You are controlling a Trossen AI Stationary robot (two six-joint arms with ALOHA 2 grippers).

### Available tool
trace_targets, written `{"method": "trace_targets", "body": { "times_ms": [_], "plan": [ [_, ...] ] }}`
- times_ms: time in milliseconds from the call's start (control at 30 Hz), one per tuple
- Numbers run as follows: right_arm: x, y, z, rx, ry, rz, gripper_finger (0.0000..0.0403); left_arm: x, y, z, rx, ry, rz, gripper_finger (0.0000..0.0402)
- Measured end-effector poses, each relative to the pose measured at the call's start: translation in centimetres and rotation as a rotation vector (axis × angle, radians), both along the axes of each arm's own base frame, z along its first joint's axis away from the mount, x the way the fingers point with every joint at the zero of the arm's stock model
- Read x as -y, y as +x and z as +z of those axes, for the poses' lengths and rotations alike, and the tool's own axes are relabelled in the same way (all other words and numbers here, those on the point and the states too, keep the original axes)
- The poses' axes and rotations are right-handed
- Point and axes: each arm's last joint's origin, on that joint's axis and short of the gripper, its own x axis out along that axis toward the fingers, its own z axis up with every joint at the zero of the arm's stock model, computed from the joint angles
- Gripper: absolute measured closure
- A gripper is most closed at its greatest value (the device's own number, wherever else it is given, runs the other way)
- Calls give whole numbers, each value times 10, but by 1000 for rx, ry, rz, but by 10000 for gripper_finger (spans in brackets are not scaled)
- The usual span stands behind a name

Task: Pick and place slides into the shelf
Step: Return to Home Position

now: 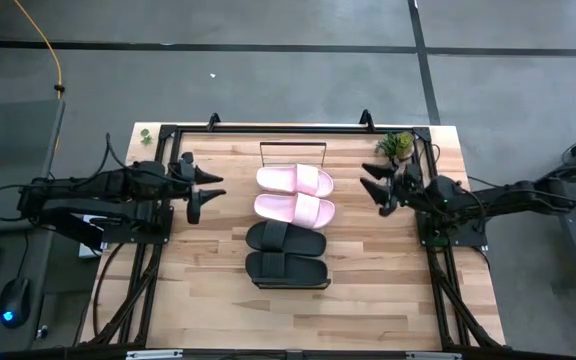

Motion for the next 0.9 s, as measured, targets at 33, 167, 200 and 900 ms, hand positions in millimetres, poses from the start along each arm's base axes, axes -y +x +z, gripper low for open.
{"method": "trace_targets", "body": {
  "times_ms": [33,167,200,900],
  "plan": [
    [-2,-1,2,-4,-65,34,155,0,0,0,16,15,-4,245],
    [-4,-9,10,62,-99,81,155,1,-7,1,88,48,-7,245],
    [-4,-11,12,74,-97,96,155,1,-10,-1,93,49,-7,245],
    [-9,-59,6,-26,-169,174,155,12,-68,-15,247,103,-50,245]
  ]
}}
